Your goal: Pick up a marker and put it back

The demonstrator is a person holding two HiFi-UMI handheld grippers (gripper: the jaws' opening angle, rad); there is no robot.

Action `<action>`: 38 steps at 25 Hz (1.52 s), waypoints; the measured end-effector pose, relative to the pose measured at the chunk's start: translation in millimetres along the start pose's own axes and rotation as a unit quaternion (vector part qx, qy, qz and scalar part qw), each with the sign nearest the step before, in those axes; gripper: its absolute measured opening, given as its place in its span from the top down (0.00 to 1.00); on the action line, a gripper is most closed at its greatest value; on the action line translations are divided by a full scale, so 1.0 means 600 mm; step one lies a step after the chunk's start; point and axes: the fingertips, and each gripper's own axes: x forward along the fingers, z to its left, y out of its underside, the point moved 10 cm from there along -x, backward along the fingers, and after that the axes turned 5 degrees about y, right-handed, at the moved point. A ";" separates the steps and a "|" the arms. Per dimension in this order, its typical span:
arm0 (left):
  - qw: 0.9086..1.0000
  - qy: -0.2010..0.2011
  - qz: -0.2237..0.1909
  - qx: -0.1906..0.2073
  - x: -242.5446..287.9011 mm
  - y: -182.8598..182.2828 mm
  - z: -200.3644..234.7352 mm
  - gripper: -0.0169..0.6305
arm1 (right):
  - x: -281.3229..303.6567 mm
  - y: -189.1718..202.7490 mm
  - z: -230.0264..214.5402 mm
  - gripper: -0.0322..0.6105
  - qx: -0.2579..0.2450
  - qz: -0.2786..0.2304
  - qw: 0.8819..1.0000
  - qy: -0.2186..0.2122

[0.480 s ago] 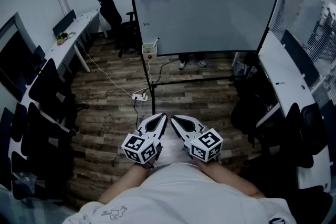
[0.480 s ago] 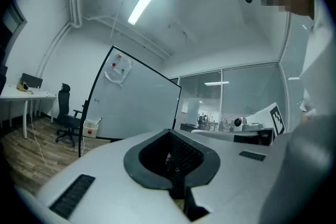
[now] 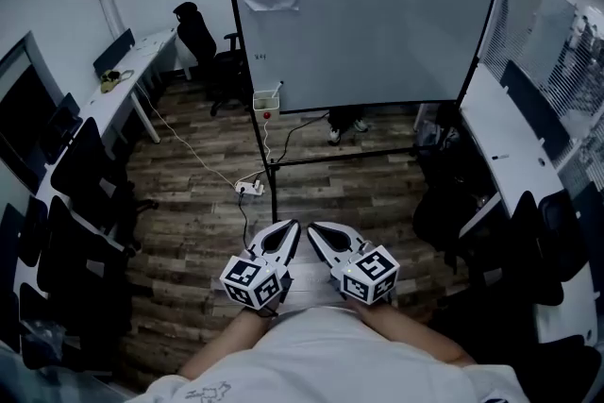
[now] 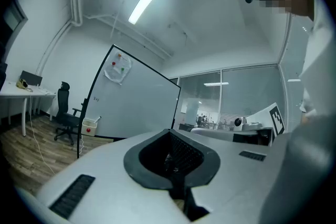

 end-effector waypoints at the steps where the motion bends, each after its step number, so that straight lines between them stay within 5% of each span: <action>1: 1.000 -0.001 0.000 -0.002 -0.004 0.002 0.002 0.97 | 0.000 0.001 0.000 0.93 0.004 -0.002 1.000 0.003; 20: 1.000 0.016 0.005 -0.021 0.002 -0.005 0.099 0.97 | 0.091 0.013 -0.013 0.93 0.023 0.004 0.999 0.024; 38: 0.997 0.077 0.013 -0.010 -0.022 -0.110 0.416 0.97 | 0.406 -0.003 0.013 0.93 0.032 -0.030 0.996 0.079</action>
